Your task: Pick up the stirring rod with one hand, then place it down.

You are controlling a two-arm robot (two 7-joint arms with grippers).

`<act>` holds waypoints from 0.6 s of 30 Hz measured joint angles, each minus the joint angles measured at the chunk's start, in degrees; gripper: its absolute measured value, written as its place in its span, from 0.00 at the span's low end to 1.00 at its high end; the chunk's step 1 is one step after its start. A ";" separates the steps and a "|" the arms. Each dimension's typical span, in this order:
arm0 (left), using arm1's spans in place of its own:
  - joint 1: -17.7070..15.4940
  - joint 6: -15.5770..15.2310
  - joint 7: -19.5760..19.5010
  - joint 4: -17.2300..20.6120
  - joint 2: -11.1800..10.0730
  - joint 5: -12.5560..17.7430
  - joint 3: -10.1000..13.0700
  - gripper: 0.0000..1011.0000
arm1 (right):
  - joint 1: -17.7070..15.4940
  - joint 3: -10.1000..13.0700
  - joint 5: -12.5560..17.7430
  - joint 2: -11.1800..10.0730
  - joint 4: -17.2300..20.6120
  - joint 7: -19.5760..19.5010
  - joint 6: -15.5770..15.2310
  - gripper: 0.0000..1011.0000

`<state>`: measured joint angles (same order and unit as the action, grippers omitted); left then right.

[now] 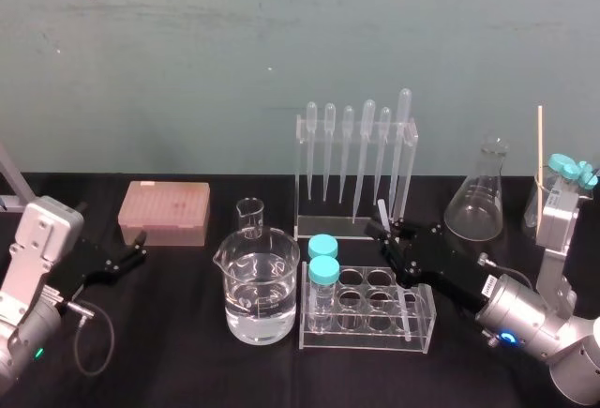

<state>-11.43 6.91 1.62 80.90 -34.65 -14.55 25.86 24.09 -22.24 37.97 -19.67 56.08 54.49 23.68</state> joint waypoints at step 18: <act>0.00 0.00 0.00 0.00 0.00 0.00 0.00 0.99 | -0.02 0.04 0.03 0.00 0.05 0.00 0.11 0.45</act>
<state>-11.43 6.91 1.62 80.90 -34.64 -14.55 25.86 24.07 -22.20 38.00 -19.67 56.14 54.49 23.79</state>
